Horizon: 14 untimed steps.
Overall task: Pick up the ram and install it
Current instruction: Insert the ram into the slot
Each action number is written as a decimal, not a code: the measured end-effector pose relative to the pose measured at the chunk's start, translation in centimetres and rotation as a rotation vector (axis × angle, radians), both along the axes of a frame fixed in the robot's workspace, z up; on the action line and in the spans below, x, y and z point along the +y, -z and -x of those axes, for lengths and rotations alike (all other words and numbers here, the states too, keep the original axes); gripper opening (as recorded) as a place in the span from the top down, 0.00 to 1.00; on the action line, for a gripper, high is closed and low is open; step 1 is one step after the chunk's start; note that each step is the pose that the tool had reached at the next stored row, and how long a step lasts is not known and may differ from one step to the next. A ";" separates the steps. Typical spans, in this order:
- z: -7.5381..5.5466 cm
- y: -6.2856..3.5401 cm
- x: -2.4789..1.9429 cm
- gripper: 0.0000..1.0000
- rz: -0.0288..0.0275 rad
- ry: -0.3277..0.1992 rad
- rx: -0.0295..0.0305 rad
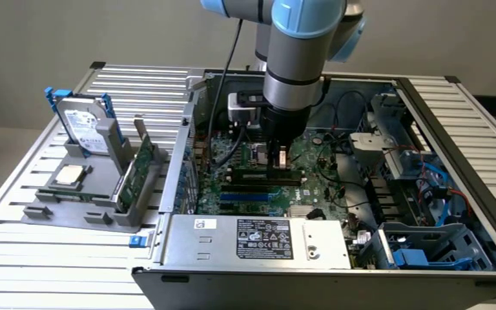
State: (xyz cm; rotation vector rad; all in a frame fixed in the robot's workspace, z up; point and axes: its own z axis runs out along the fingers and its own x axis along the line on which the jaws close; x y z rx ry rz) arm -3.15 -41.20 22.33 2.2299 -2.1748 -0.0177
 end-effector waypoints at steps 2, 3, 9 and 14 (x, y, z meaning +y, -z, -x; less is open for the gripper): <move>0.0 0.07 0.00 0.86 0.0000 0.000 0.0000; 0.0 0.12 0.00 0.86 0.0000 0.000 0.0000; 0.0 0.32 0.00 0.86 0.0002 -0.002 0.0001; 0.0 0.36 0.00 0.78 0.0000 -0.002 0.0001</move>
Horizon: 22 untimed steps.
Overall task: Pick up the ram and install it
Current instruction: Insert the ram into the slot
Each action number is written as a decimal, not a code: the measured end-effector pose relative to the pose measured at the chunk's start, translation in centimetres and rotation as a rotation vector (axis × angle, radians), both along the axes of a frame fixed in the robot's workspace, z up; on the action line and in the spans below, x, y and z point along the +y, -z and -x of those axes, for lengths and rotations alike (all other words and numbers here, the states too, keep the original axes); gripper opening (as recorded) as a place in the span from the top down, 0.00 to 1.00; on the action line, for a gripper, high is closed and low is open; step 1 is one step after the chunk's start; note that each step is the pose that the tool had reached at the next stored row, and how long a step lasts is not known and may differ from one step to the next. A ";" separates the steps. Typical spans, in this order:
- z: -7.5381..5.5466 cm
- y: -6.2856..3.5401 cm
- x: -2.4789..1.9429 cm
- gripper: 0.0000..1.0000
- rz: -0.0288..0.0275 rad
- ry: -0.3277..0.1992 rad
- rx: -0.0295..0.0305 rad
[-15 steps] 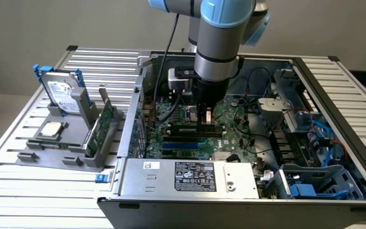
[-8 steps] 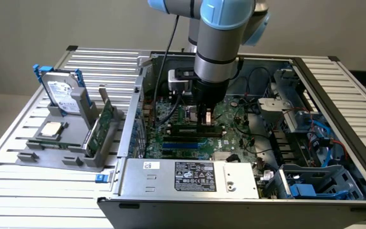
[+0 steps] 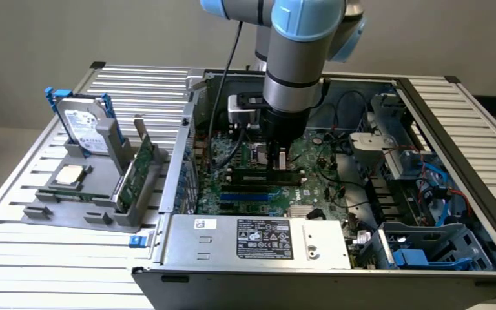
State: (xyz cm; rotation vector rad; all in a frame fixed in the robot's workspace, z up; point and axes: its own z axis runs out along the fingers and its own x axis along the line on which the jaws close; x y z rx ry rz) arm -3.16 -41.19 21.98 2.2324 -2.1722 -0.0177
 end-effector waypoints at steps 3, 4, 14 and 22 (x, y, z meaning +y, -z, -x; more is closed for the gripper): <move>0.0 -0.07 0.00 0.72 0.0000 0.000 0.0001; 0.0 -0.19 0.00 0.67 -0.0002 0.000 0.0003; 0.1 -2.59 0.00 0.60 -0.0060 0.000 0.0075; 0.2 -2.68 0.00 0.87 -0.0062 0.000 0.0090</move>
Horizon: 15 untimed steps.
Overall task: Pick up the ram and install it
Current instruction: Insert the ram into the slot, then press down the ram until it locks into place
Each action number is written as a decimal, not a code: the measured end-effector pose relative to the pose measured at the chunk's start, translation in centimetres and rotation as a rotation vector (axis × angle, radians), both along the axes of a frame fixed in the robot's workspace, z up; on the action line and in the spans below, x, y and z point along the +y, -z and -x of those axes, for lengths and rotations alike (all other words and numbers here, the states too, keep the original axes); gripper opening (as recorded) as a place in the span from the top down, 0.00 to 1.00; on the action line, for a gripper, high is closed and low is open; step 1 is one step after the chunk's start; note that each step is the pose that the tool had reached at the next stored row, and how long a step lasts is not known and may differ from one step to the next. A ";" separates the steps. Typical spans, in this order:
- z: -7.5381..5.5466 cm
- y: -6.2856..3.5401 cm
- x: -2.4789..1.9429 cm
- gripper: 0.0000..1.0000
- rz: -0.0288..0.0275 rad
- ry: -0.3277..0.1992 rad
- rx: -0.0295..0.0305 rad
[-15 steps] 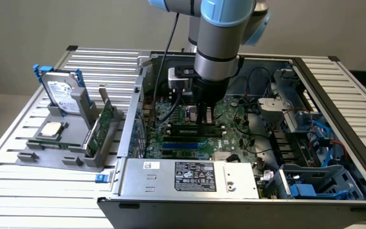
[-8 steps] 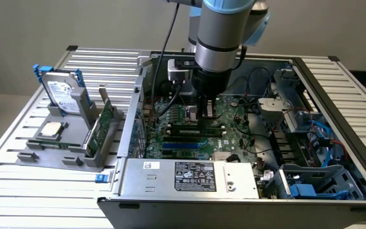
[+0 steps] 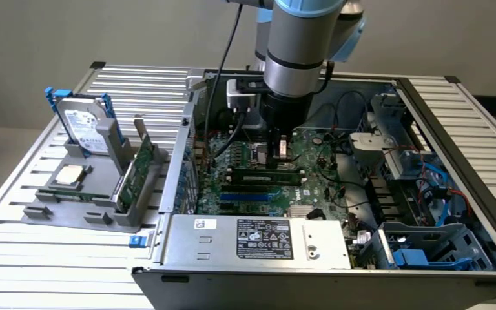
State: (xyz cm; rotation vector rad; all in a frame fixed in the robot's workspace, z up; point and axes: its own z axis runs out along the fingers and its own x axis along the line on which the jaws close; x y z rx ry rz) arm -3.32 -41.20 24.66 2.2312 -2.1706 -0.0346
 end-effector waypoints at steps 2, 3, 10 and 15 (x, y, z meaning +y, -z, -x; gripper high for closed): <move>0.0 0.00 0.00 0.89 0.0000 0.000 0.0000; 0.0 0.00 0.00 0.89 0.0000 0.000 0.0000; 0.0 0.00 0.00 0.89 0.0001 0.000 0.0000; 0.0 0.00 0.00 0.89 0.0000 0.000 0.0000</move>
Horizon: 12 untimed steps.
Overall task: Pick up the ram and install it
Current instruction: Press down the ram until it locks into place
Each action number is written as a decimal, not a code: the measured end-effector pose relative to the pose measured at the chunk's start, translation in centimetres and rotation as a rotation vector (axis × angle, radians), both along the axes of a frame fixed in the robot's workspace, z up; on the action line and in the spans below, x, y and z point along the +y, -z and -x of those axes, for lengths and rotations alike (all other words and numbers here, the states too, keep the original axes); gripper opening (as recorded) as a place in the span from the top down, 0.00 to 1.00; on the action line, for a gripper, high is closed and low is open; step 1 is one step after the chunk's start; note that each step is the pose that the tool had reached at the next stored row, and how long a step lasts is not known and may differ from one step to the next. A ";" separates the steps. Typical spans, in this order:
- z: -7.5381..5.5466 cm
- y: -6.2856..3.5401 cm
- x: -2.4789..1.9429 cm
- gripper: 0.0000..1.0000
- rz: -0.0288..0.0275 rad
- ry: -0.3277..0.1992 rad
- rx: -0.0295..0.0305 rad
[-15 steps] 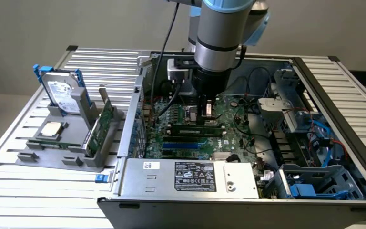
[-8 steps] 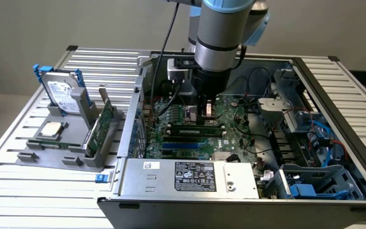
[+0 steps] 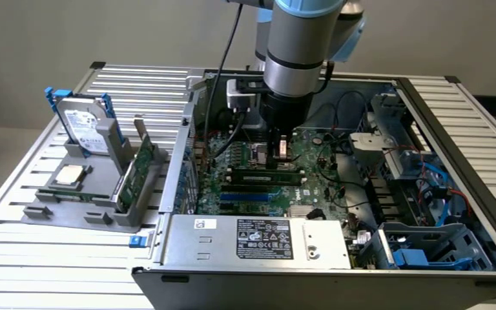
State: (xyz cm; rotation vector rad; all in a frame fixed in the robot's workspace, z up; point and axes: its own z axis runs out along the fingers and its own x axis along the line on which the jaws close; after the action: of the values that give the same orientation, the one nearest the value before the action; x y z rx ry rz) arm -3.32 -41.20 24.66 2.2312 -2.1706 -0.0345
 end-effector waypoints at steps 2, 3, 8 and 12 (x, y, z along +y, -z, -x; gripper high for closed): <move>0.0 0.00 0.00 0.89 0.0000 0.000 0.0000; 0.0 0.00 0.00 0.89 0.0000 0.000 0.0000; 0.4 0.12 0.08 0.89 0.0000 0.000 0.0016; 0.8 0.33 0.11 0.89 0.0000 0.000 0.0035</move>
State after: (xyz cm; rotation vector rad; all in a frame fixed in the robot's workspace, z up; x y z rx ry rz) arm -4.08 -41.09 24.33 2.2294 -2.1688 -0.0384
